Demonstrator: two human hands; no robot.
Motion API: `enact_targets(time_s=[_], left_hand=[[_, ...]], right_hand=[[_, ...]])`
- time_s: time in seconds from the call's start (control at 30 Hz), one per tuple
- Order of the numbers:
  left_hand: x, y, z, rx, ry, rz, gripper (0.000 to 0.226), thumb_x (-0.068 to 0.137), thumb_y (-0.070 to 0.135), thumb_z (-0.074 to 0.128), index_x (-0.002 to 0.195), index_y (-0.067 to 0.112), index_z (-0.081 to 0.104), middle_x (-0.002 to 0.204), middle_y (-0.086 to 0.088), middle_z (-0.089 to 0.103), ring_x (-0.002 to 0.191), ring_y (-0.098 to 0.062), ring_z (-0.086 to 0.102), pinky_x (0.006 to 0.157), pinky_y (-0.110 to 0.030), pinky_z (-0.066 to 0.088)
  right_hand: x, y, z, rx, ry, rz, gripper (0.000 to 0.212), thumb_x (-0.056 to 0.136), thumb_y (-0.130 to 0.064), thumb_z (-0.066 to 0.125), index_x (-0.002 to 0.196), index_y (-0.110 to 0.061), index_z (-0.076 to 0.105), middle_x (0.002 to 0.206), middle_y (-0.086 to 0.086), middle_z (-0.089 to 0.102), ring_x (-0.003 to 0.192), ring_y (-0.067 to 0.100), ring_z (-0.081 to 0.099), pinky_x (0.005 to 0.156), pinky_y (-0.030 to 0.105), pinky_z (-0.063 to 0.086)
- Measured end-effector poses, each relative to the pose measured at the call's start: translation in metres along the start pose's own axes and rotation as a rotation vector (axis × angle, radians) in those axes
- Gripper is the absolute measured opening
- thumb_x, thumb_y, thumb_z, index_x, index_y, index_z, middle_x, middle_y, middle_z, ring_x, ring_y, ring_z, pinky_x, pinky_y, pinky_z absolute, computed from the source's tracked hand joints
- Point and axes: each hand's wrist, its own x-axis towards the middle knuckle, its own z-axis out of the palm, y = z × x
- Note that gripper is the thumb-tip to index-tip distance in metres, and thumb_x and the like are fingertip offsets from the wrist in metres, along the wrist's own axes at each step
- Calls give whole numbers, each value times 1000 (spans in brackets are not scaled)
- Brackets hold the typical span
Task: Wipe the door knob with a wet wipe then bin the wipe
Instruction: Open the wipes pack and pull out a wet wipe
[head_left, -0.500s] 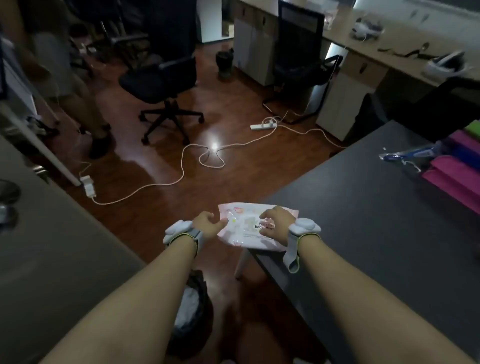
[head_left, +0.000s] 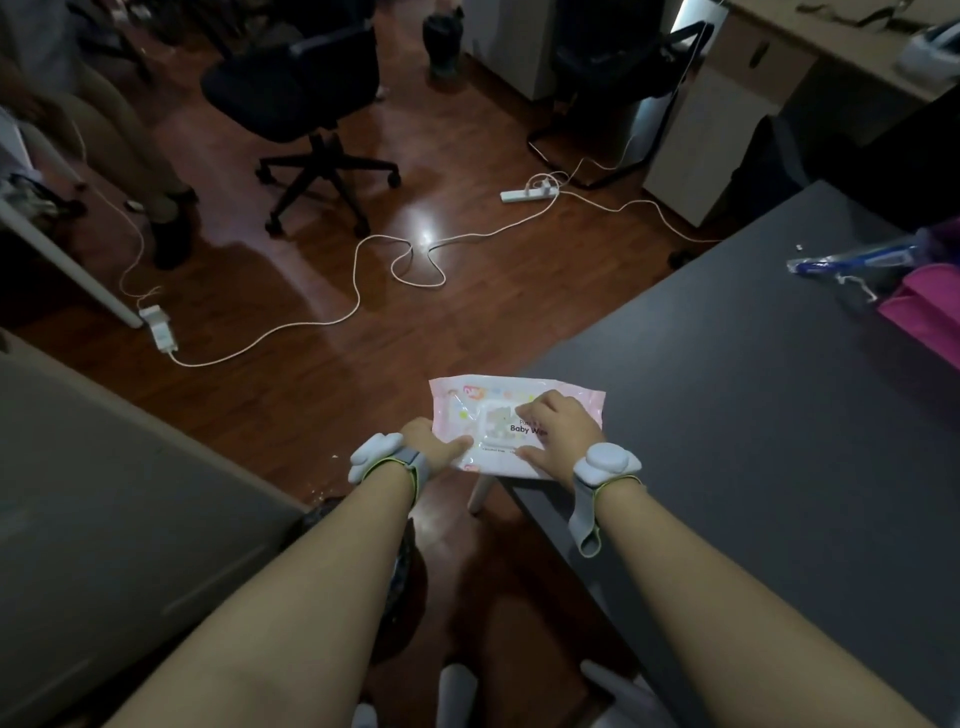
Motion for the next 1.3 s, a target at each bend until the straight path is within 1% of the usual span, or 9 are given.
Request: enact_targets(time_s=[0.37,0.5,0.67,0.8,0.87,1.03,1.13,1.23,1.3], left_hand=[[5,7,-2,195,19,-108,69,69,63,63,111,9,61,111,-12,67,100,-31,63,92,-41,52],[6,9,-1,225,8,-106,63,74,58,64,112,8,61,110,-11,68,98,-30,63,91,-39,52],[10,7,-1,206,-13,-101,60,77,53,64,115,7,60,115,-12,67,104,-31,62,96,-41,50],[11,3,-2,172,-59,-94,62,78,51,65,119,5,59,119,-13,65,108,-31,61,97,-40,49],[11,0,-4,141,-89,-102,62,78,52,65,118,5,60,119,-12,65,108,-30,61,98,-41,49],[12,-2,-6,29,-127,-92,57,76,49,69,112,5,65,114,-13,69,103,-30,65,96,-40,52],[12,-3,-6,-80,-149,-115,58,75,44,73,111,0,64,113,-17,69,103,-33,66,96,-42,52],[12,-2,-6,-163,-153,-126,58,76,44,72,108,-4,65,110,-20,70,100,-33,68,95,-43,54],[11,-1,-6,-219,-148,-127,58,77,44,72,107,-5,65,108,-22,70,98,-33,69,94,-43,54]], right_hand=[[8,0,-14,-113,-68,-84,42,91,-36,57,129,-18,57,128,7,56,115,29,50,93,33,39],[19,1,-25,-4,37,-31,31,97,-29,45,107,-12,69,109,11,65,104,31,60,84,33,43],[43,1,-31,83,199,110,27,94,-22,53,100,-4,72,92,14,44,93,34,54,73,30,38],[60,2,-26,159,77,301,37,92,-18,49,128,-9,55,114,17,46,106,34,49,88,36,41],[58,5,-23,123,4,270,44,92,-12,46,136,-10,46,130,21,46,117,36,50,97,38,40],[45,1,-18,56,-29,185,41,94,-12,44,135,-10,50,141,14,50,130,31,46,103,27,30],[36,-3,-15,41,111,178,45,92,-18,51,136,-13,47,147,11,39,136,31,35,109,38,31],[20,-10,-11,-111,312,77,34,86,-20,59,119,-10,59,124,14,55,112,35,50,89,42,40],[11,-15,-5,-86,275,3,25,85,-21,62,105,-7,64,108,15,60,99,36,54,82,43,42]])
